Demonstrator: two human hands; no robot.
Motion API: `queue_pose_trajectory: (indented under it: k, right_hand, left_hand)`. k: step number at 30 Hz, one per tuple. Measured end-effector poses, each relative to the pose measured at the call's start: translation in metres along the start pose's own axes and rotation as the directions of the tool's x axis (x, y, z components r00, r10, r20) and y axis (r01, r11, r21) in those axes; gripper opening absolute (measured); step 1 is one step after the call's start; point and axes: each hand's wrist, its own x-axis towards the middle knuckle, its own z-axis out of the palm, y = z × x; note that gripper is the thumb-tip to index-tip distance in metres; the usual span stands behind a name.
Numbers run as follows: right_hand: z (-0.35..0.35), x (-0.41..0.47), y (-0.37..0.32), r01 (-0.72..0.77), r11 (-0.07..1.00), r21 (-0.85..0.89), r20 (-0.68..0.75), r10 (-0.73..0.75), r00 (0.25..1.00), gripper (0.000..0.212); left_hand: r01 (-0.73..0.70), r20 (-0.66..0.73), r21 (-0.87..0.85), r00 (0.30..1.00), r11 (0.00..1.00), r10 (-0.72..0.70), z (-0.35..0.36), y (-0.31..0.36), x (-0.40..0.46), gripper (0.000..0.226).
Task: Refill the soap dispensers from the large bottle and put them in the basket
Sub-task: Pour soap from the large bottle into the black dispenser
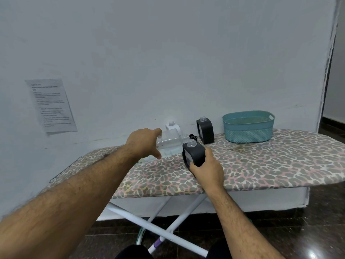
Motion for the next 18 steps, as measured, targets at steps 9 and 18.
queue_pose_trajectory:
  k: [9,18]
  right_hand:
    - [-0.0008,0.0006,0.0006,-0.008,1.000,0.021,0.008,0.008,1.000,0.048]
    - [-0.0026,-0.0004,-0.0012,-0.018,1.000,0.013,0.010,0.018,1.000,0.052]
  left_hand:
    - [0.003,0.004,0.010,1.000,1.000,-0.004,-0.0013,0.0014,-0.0014,0.076]
    - [0.008,0.007,0.007,1.000,1.000,-0.008,-0.0042,0.0023,-0.0030,0.075]
